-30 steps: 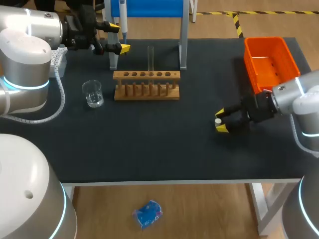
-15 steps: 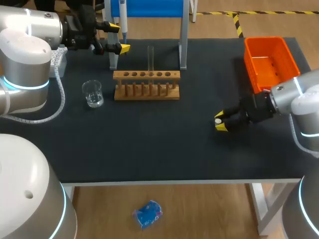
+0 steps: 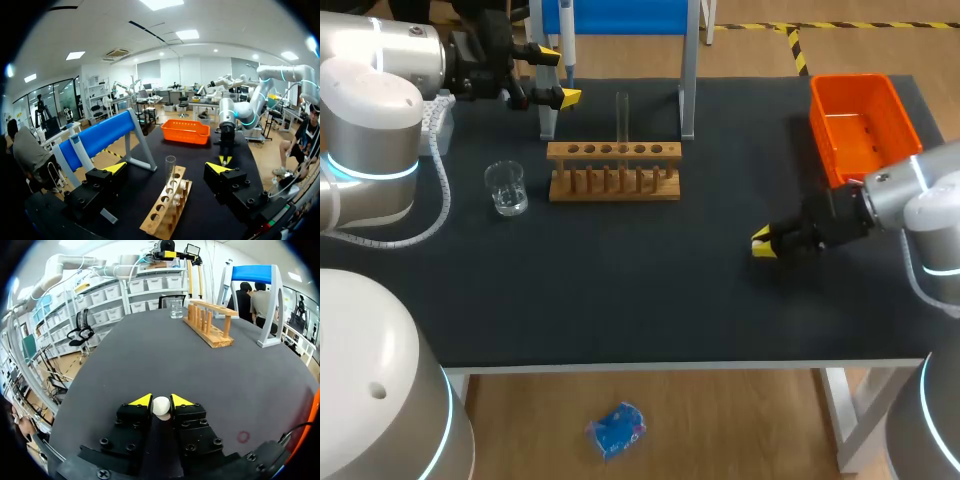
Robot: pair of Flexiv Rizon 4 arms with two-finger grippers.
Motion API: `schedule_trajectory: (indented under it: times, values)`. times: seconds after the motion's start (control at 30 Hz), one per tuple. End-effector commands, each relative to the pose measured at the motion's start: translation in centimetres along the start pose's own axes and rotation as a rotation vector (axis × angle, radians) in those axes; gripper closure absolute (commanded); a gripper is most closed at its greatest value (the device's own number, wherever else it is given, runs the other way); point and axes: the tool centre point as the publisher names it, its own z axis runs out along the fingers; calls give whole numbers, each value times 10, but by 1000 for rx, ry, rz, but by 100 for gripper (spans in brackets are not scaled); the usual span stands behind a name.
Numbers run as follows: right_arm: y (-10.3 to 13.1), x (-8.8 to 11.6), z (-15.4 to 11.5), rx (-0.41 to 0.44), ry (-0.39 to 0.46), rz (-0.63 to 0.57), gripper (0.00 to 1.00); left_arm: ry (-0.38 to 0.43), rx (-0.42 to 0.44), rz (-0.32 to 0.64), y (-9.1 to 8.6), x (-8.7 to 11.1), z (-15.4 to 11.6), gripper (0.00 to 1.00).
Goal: Invert the test tube, pick up the pipette, mount the tip to pipette, aspirate from beaker and dispense into the tube, eject the tip, return the pipette, and cap with the stopper.
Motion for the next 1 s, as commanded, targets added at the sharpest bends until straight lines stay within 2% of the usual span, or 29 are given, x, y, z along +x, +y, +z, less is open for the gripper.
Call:
schedule_trajectory:
  times: [0.03,0.13,0.3,0.43,0.67,1.0]
  values:
    - [4,1,-6,-5,-9,0,100,-2,0,0,0,1,0,0]
    - [13,2,-11,-6,-12,4,100,-2,0,0,0,1,0,0]
    - [43,3,-22,-6,-20,15,100,-2,0,0,0,1,0,0]
    - [78,3,-31,18,-17,16,100,-2,0,0,0,1,0,0]
    - [143,0,-41,-12,-16,12,100,-2,0,0,0,1,0,0]
    - [216,-8,-36,-52,-25,-31,100,-2,0,0,0,1,0,0]
